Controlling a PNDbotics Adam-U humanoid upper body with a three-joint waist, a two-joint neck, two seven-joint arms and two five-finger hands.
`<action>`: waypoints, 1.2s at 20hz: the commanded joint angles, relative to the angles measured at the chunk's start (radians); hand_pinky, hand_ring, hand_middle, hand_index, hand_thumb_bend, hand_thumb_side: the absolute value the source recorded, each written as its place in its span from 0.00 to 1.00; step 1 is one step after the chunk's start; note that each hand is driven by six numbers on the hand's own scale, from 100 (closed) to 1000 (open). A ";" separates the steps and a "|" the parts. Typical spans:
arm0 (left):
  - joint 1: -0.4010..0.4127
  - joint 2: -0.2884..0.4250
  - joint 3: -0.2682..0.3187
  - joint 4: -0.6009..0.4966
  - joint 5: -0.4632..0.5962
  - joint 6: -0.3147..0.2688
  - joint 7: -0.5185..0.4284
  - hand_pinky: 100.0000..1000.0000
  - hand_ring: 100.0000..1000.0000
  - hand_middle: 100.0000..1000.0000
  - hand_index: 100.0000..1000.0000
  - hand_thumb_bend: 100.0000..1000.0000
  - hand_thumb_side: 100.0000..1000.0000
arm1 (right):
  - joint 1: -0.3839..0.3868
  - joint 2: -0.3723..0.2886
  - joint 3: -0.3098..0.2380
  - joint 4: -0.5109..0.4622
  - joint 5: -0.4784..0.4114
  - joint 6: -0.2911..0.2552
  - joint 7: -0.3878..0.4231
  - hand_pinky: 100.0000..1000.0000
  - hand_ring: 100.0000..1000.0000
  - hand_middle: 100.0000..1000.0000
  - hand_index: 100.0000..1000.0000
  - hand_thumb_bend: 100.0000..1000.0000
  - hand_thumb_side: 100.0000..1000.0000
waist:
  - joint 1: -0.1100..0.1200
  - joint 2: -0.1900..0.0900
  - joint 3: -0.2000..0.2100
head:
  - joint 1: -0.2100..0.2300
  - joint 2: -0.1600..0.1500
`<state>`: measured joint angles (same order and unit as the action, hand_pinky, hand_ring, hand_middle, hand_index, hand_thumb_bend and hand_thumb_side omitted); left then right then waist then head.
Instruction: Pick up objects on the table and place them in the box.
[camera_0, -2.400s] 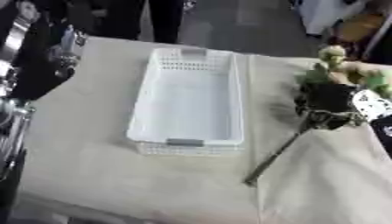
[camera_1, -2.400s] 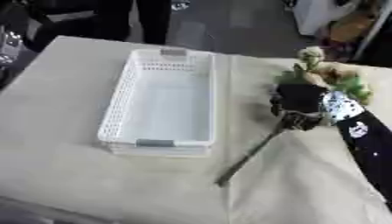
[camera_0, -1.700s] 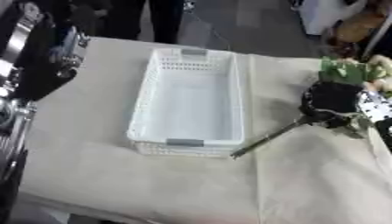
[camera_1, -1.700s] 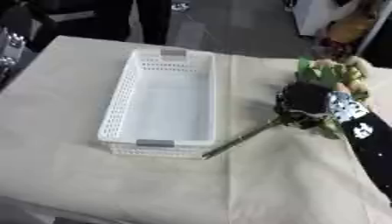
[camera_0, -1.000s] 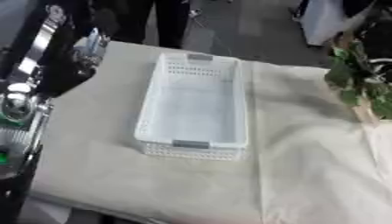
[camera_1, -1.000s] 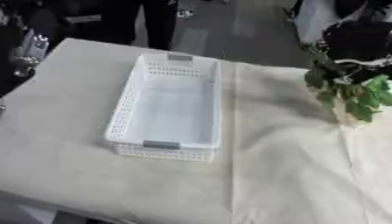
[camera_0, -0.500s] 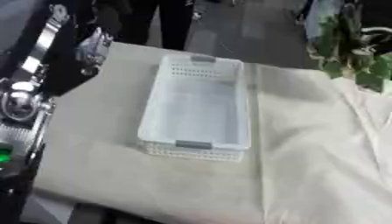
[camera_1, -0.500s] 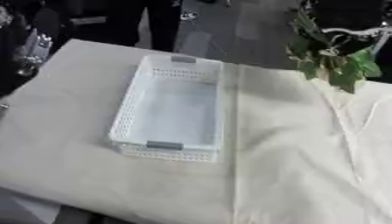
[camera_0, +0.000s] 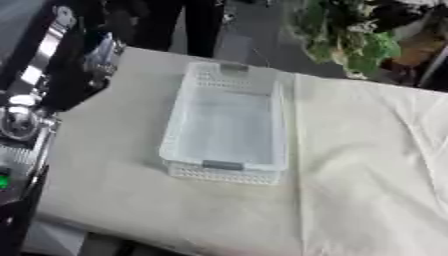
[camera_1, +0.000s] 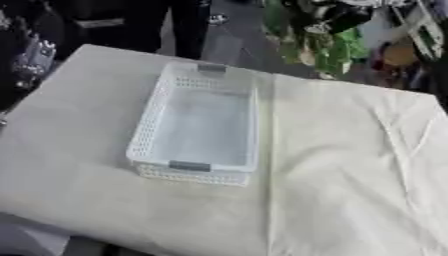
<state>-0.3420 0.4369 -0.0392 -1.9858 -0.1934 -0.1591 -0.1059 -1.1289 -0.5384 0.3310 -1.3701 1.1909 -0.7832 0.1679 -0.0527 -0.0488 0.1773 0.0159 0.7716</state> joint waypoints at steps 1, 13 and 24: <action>-0.027 0.003 -0.001 -0.014 0.008 -0.004 -0.005 0.54 0.67 0.57 0.81 0.00 0.69 | -0.043 0.018 -0.003 -0.019 -0.005 -0.006 0.003 0.46 0.26 0.08 0.08 0.00 0.00 | 0.003 -0.010 0.004 | -0.017 -0.002; -0.058 -0.017 -0.009 -0.014 0.021 -0.019 -0.022 0.54 0.66 0.55 0.80 0.00 0.69 | -0.079 0.133 0.032 -0.003 0.057 -0.028 0.009 0.50 0.27 0.09 0.10 0.00 0.00 | -0.005 -0.013 0.031 | -0.036 -0.002; -0.094 -0.042 -0.027 -0.014 0.039 -0.034 -0.049 0.54 0.66 0.54 0.80 0.00 0.68 | 0.023 0.328 0.081 0.146 0.166 -0.075 -0.042 0.41 0.32 0.19 0.20 0.00 0.00 | -0.004 0.000 0.070 | -0.086 -0.002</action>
<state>-0.4167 0.3919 -0.0653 -1.9858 -0.1604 -0.1898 -0.1499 -1.0937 -0.2254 0.4129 -1.2320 1.3409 -0.8535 0.1377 -0.0631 -0.0416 0.2485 -0.0522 0.7716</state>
